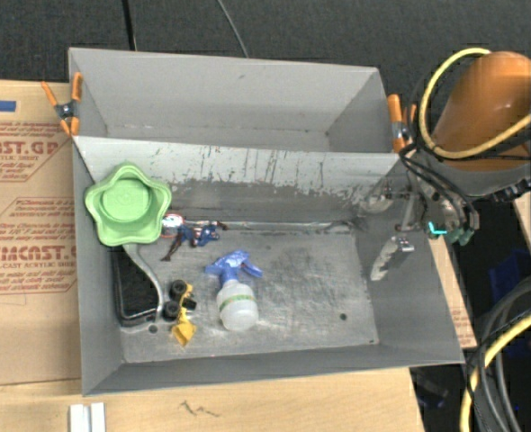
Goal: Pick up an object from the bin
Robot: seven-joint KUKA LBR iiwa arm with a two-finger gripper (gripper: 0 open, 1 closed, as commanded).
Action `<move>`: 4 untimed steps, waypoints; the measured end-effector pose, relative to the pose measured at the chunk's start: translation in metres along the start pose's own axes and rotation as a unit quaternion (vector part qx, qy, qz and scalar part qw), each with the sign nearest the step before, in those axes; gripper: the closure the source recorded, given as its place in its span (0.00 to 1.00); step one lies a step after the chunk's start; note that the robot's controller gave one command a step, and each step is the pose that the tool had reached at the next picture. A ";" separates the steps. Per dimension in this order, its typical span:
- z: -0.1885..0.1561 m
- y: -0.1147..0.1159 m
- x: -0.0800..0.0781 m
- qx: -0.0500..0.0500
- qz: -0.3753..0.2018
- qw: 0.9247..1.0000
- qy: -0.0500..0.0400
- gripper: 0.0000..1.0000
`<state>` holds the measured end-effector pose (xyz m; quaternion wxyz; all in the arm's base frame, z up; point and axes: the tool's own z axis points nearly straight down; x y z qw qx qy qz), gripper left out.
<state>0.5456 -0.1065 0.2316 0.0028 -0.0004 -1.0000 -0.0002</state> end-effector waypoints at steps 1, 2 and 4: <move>-0.004 0.000 -0.002 0.001 -0.001 1.000 -0.004 0.00; 0.151 0.024 0.002 0.001 -0.062 0.998 -0.007 1.00; 0.149 0.017 0.009 0.000 -0.096 0.995 -0.003 1.00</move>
Offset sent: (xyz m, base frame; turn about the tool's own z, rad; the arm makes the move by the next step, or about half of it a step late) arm -0.0056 0.0238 -0.1534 -0.1240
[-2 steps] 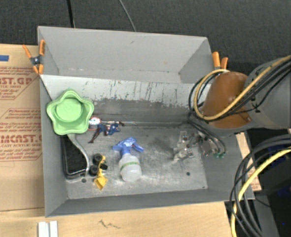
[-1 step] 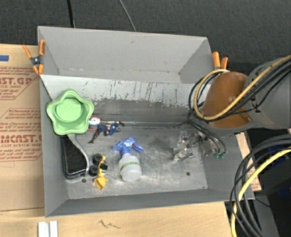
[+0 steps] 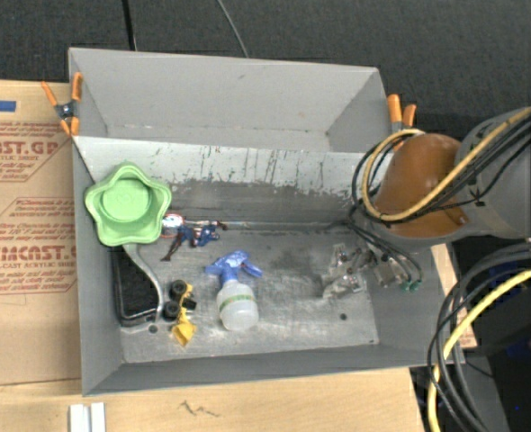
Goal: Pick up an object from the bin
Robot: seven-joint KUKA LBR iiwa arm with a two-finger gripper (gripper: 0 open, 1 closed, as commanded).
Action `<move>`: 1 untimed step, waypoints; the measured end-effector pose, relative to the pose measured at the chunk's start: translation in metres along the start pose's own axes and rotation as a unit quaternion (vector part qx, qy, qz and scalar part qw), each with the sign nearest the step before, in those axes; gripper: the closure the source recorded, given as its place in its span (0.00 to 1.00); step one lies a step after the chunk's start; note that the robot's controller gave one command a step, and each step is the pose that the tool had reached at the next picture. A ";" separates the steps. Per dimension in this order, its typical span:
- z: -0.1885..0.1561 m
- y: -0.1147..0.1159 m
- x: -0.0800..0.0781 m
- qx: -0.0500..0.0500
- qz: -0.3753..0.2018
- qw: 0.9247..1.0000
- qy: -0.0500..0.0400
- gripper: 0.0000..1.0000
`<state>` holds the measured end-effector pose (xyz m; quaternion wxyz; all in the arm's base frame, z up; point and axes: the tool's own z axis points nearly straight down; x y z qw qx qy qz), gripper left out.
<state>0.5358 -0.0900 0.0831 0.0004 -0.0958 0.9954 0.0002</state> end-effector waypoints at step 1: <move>-0.010 -0.004 0.023 0.000 -0.028 1.000 0.000 1.00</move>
Offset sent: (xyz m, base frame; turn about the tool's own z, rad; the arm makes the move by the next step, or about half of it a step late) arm -0.0473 -0.0507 0.0136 -0.0514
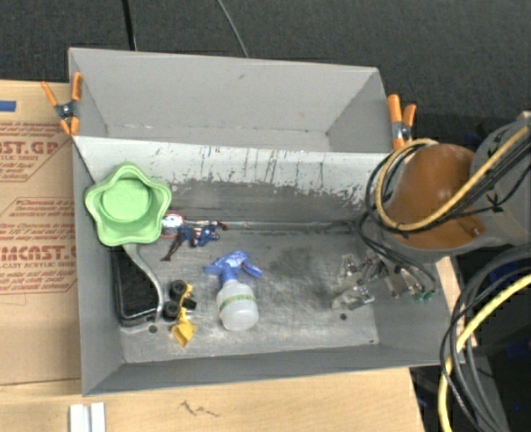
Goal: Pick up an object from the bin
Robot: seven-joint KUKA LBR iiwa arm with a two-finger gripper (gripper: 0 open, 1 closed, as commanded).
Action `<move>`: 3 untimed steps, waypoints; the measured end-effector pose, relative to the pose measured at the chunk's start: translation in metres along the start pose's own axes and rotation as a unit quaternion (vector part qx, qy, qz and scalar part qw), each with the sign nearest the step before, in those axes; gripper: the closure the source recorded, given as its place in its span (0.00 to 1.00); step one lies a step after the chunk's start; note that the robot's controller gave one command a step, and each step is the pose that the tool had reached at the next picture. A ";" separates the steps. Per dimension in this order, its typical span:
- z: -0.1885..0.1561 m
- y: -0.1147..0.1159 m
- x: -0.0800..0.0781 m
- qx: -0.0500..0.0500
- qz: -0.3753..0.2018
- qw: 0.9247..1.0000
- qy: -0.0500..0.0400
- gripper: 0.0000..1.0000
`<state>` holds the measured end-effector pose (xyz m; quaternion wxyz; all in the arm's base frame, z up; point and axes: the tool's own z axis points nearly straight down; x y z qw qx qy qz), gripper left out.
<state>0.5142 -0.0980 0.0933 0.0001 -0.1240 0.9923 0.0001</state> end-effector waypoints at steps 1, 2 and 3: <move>-0.002 -0.013 0.016 -0.001 0.076 0.997 0.000 1.00; -0.018 -0.027 0.032 0.000 -0.069 0.998 0.000 1.00; -0.024 -0.033 0.039 0.000 -0.121 0.993 0.000 1.00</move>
Offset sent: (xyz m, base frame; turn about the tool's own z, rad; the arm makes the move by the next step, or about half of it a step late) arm -0.0348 -0.0506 0.0346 -0.2947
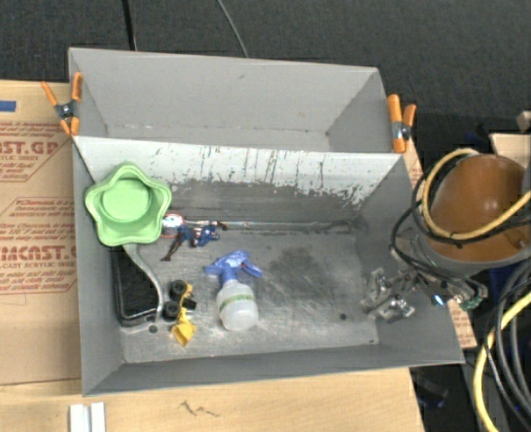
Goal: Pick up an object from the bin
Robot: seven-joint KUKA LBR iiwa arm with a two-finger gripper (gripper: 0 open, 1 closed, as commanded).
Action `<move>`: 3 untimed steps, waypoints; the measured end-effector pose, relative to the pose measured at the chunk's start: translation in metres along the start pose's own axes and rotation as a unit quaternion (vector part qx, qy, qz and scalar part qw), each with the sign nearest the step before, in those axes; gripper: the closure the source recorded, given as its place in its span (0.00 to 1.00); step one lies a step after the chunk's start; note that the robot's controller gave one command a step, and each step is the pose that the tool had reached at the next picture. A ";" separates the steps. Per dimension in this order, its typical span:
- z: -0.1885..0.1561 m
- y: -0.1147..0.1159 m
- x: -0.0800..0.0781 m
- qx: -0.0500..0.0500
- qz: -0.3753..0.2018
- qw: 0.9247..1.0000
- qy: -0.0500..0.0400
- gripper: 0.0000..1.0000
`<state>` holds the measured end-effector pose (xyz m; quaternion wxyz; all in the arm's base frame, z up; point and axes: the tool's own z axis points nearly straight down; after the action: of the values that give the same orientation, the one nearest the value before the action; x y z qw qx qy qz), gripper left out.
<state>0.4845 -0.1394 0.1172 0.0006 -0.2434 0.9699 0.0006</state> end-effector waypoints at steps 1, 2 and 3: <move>0.001 0.002 0.002 0.000 0.080 0.997 0.000 1.00; 0.007 -0.003 -0.059 0.000 -0.002 1.000 0.000 1.00; 0.007 -0.012 -0.094 0.001 -0.002 1.000 -0.002 1.00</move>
Offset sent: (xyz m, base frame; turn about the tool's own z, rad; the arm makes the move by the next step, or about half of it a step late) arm 0.0680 0.0327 -0.0090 -0.0229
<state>0.5725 -0.1056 0.1107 0.0032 -0.2458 0.9693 0.0004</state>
